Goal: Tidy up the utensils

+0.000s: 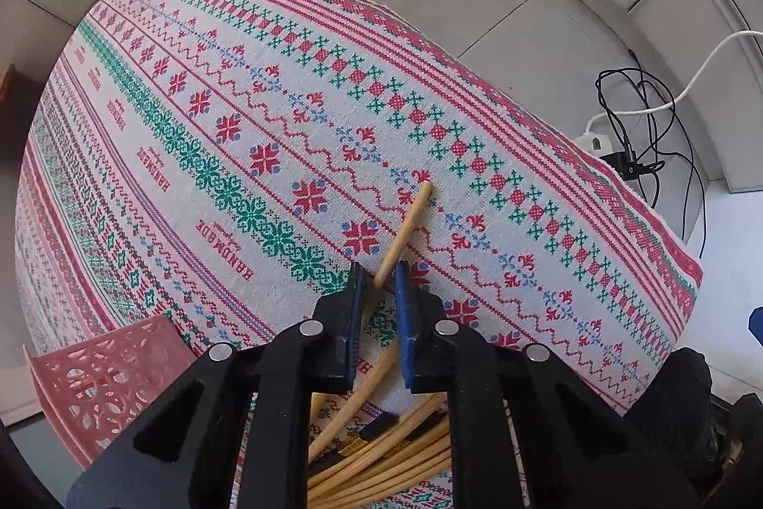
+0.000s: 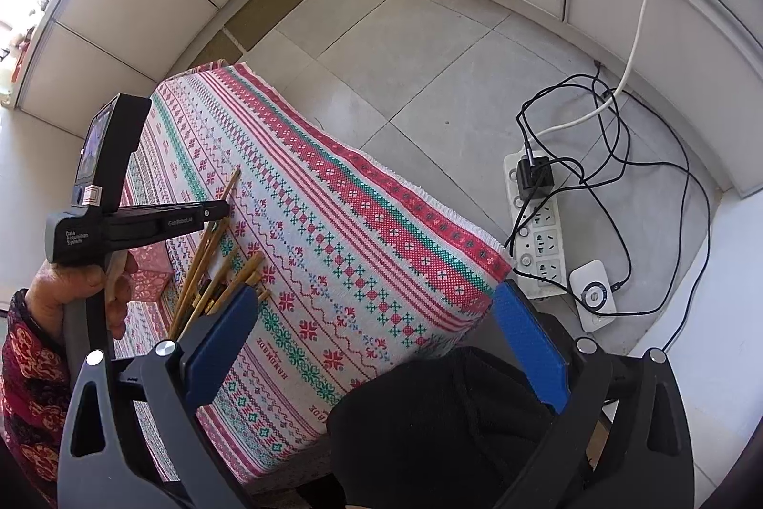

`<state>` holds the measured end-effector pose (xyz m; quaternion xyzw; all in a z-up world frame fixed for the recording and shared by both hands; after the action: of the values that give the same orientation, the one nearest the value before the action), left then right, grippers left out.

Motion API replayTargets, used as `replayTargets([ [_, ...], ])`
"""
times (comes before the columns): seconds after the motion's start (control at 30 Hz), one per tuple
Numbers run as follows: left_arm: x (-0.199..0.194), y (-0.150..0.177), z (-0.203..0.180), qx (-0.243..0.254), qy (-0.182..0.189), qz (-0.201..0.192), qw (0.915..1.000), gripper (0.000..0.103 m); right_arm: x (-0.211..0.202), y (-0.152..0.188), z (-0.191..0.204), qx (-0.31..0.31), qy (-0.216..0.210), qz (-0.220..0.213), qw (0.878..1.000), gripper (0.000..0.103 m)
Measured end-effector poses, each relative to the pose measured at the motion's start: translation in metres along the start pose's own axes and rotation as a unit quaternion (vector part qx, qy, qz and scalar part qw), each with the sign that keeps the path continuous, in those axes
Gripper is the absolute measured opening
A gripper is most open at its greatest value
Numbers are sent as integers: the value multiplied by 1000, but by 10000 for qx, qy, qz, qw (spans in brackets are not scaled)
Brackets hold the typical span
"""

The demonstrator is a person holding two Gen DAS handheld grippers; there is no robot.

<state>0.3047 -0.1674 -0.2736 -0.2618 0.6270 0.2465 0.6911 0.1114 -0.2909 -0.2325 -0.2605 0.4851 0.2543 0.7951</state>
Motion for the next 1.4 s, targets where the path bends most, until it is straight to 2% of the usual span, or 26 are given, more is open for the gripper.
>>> replayTargets([
  [0.13,-6,9,4,-24,86,-260,9996,12,-3,0,2,-53,21,-80,10000,96],
  [0.27,-33,38,7,-142,114,-599,9980,12,-2,3,6,-48,-32,-9,10000,96],
  [0.43,-96,91,17,-300,165,-1412,9894,12,6,4,19,26,-261,146,9995,96],
  [0.6,-161,163,17,-454,71,-2294,9722,11,26,9,41,586,-972,795,9903,96],
  [0.73,-193,216,16,-752,4,-2867,9551,8,36,15,70,607,-1146,862,9878,95],
  [0.83,-214,249,21,-988,18,-3271,9398,5,50,16,93,752,-1582,1278,9762,89],
  [0.87,-222,257,23,-1065,58,-3418,9337,5,55,16,102,779,-1656,1370,9735,82],
  [1.03,-248,291,27,-1282,262,-4038,9054,5,75,10,143,312,-1290,1388,9814,57],
  [1.1,-255,301,32,-1310,325,-4225,8963,5,85,8,154,210,-1100,1415,9836,54],
  [1.23,-267,320,39,-1475,385,-4538,8780,5,101,4,172,-25,-660,1358,9885,43],
  [1.4,-274,335,47,-1575,410,-4743,8652,5,125,-4,182,1,-62,1393,9902,36],
])
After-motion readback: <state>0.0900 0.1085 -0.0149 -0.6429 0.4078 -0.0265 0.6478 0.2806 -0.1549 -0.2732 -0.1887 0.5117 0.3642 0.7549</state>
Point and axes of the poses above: each gripper's, at about its wrist camera, not at the fingertips, and x roughly the way its jaws point, z to its left, y to its underside, the point moved 2 cm from there along x, roughly the way its jaws point, and after that the axes turned 5 degrees about x, right-handed, at the moved point
